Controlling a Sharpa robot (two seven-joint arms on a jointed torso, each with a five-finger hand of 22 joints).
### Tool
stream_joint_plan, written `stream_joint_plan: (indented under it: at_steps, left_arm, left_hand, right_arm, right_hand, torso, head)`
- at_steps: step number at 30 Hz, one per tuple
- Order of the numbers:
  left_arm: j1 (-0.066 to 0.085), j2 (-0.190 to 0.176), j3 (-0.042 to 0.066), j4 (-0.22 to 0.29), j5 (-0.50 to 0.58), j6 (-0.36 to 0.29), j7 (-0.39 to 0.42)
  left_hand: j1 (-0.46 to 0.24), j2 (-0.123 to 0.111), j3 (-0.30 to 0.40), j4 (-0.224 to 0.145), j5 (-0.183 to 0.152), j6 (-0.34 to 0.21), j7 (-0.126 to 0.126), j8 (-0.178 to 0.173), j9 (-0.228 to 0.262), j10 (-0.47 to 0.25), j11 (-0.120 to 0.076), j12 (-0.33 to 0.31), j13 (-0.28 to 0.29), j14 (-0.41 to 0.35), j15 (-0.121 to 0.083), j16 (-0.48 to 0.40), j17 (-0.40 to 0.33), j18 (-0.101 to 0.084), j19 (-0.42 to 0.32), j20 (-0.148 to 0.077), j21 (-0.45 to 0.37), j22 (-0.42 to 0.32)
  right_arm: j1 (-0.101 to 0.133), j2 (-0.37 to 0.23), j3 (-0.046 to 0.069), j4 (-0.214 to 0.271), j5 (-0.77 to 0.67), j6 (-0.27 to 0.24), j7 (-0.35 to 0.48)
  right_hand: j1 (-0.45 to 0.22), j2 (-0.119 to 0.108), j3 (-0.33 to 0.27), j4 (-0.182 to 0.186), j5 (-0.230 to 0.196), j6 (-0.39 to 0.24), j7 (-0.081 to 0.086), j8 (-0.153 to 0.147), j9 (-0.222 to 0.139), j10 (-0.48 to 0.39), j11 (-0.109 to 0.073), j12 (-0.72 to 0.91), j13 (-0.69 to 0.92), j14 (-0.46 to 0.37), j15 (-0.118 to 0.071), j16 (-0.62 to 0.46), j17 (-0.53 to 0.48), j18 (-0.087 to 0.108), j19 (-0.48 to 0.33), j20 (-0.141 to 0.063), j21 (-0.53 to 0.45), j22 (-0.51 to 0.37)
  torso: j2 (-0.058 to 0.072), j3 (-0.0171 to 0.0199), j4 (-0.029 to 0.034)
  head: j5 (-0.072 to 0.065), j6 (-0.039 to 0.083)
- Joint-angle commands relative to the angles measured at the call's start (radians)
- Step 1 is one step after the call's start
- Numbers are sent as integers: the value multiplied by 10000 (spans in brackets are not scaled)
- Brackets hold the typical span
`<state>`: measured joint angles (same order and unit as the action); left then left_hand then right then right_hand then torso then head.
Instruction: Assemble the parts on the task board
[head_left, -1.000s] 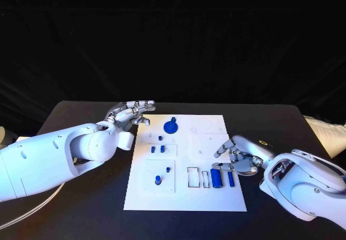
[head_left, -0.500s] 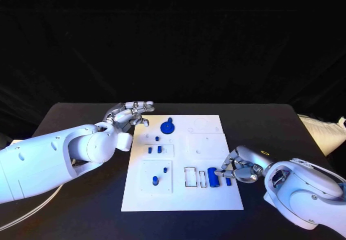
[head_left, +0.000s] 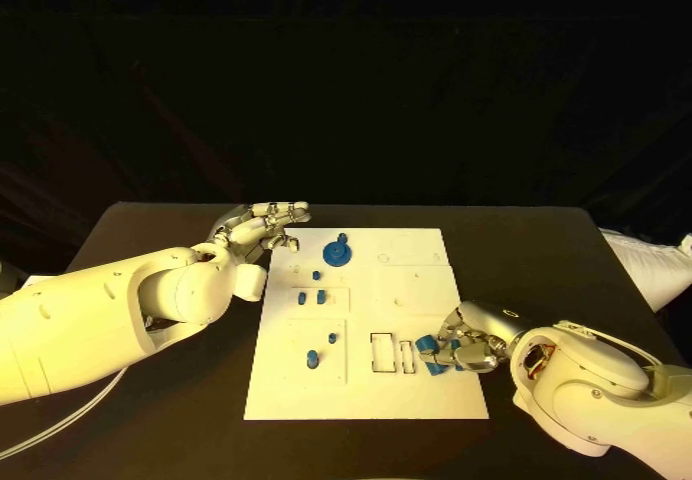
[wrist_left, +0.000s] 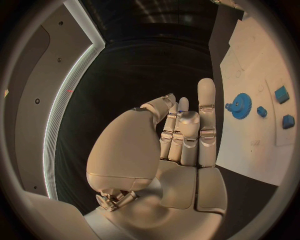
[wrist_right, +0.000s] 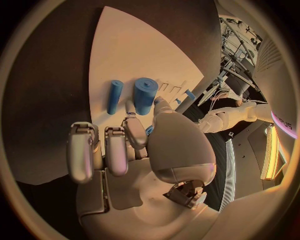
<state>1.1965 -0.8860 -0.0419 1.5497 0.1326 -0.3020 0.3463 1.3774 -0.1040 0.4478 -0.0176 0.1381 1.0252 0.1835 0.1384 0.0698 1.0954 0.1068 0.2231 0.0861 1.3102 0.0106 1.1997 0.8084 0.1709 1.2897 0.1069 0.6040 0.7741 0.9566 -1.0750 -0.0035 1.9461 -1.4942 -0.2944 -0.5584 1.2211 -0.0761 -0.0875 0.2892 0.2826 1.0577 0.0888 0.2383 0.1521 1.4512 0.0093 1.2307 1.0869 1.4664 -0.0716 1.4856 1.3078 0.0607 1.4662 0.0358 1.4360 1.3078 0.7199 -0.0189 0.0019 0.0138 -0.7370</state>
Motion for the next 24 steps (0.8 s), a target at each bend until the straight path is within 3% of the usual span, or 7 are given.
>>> stream_joint_plan:
  at_steps: [1,9,13,16,18,24]
  left_arm:
    - [1,6,5,30,-40,207,33]
    - [0,1,4,26,-40,229,13]
    - [0,-3,3,27,-40,285,-32]
    - [-1,-8,3,29,-40,313,-55]
    - [-1,-8,3,26,-40,323,-65]
    - [-2,-9,2,31,-40,343,-79]
  left_hand:
    - [-15,-59,-6,-31,28,-70,-15,51,-2,-34,-3,46,-9,-19,59,21,-8,96,-26,33,-58,-14]
    - [-15,-59,-6,-31,28,-70,-15,51,-2,-34,-3,46,-9,-19,59,21,-8,96,-26,33,-58,-14]
    - [-32,-58,-14,-29,26,-70,-16,66,0,-46,-3,73,-7,-24,60,22,-20,97,-28,36,-60,-14]
    - [-32,-58,-14,-29,26,-70,-16,66,0,-46,-3,73,-7,-24,60,22,-20,97,-28,36,-60,-14]
    - [-41,-64,-21,-28,24,-75,-14,68,0,-55,-1,79,-8,-30,61,16,-37,98,-29,37,-61,-14]
    - [-41,-64,-21,-28,24,-75,-14,68,0,-55,-1,79,-8,-30,61,16,-37,98,-29,37,-61,-14]
  right_arm:
    - [-95,125,-19,-115,-322,681,-128]
    - [-198,348,-19,-296,-791,1049,-161]
    - [-236,398,-19,-330,-1080,1084,-160]
    - [-250,398,-19,-320,-1274,1015,-164]
    - [-254,390,-19,-297,-1360,969,-165]
    - [-259,348,-18,-201,-1413,525,-190]
  right_hand:
    - [0,83,-103,-21,-2,-79,-17,63,-16,62,-36,802,2352,738,63,63,841,-148,287,23,18,687]
    - [555,113,-219,-197,-69,-117,-14,188,68,26,-34,774,2428,739,67,80,881,-158,292,32,48,741]
    - [1073,159,-172,-472,-81,-86,-19,270,118,36,-44,792,2496,748,58,107,942,-169,308,26,85,798]
    - [1547,299,-14,-746,-101,9,-55,354,163,70,-79,850,2583,756,36,131,997,-179,325,15,117,847]
    - [1808,406,119,-902,-383,96,-92,413,194,103,-112,902,2652,761,9,145,1029,-186,337,-6,139,879]
    - [2136,697,466,-1096,-587,483,-290,613,326,235,-271,1092,2862,779,-108,190,1130,-205,377,-93,205,975]
  torso:
    - [2,4,27]
    - [-7,-2,44]
    - [1,-2,52]
    - [-1,-2,50]
    - [-7,-6,58]
    - [-5,-6,76]
  head:
    - [6,-28]
    - [-8,-46]
    - [-21,-38]
    - [-22,-27]
    - [-39,-29]
    - [-65,-20]
